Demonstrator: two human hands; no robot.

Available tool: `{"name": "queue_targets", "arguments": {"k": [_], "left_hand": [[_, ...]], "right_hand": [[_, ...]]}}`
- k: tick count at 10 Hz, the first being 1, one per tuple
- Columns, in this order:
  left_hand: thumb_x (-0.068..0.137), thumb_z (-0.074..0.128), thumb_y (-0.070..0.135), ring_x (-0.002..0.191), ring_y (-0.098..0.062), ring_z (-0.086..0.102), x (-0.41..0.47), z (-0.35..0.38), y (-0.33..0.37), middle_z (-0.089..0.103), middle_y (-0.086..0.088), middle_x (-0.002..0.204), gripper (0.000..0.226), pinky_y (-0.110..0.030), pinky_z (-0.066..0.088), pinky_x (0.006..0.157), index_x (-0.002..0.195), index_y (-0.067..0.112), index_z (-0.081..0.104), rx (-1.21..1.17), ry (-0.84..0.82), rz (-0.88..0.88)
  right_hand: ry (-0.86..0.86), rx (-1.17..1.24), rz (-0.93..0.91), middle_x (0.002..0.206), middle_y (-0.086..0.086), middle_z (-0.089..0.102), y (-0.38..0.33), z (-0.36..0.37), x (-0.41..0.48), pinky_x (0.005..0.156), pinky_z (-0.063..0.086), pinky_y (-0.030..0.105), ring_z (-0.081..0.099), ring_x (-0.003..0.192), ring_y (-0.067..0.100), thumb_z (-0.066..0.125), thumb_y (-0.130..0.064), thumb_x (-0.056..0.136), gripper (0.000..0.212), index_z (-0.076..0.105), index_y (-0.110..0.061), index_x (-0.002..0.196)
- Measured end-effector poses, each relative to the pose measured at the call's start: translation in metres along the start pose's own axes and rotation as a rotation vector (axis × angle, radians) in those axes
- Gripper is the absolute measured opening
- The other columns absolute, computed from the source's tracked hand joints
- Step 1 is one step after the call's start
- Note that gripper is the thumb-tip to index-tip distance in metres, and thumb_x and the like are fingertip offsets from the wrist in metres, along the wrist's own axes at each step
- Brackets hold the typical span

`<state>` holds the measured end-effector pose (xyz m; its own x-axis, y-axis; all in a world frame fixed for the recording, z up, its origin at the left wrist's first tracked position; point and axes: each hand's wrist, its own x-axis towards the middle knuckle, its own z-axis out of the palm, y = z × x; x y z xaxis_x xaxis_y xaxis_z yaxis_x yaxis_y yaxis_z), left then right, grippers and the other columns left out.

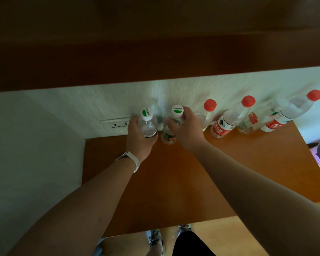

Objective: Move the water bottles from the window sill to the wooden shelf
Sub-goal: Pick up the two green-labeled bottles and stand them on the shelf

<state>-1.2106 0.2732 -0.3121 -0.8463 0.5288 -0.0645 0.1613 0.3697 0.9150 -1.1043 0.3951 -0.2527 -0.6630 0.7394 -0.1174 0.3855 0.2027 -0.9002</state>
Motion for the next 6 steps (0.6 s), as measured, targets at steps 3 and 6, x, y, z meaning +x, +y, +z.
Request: {"name": "queue_targets", "arguments": {"k": [3, 6], "left_hand": [[0.069, 0.087, 0.018, 0.104, 0.000, 0.060, -0.006, -0.006, 0.001, 0.055, 0.004, 0.124, 0.073, -0.024, 0.057, 0.084, 0.128, 0.025, 0.045, 0.003, -0.022, 0.014], [0.088, 0.069, 0.029, 0.133, -0.018, 0.040, -0.032, -0.049, 0.021, 0.042, -0.002, 0.145, 0.063, -0.033, 0.036, 0.107, 0.142, 0.020, 0.039, 0.261, -0.040, 0.092]], "right_hand": [[-0.025, 0.024, -0.007, 0.100, -0.019, 0.057, 0.003, -0.003, -0.001, 0.074, 0.048, 0.019, 0.058, 0.091, 0.000, 0.071, -0.034, 0.088, 0.049, 0.048, -0.020, 0.130], [-0.055, -0.027, -0.023, 0.147, -0.002, 0.045, -0.011, -0.029, -0.023, 0.100, 0.047, 0.038, 0.046, 0.129, 0.017, 0.062, -0.046, 0.092, 0.064, 0.035, -0.023, 0.146]]}}
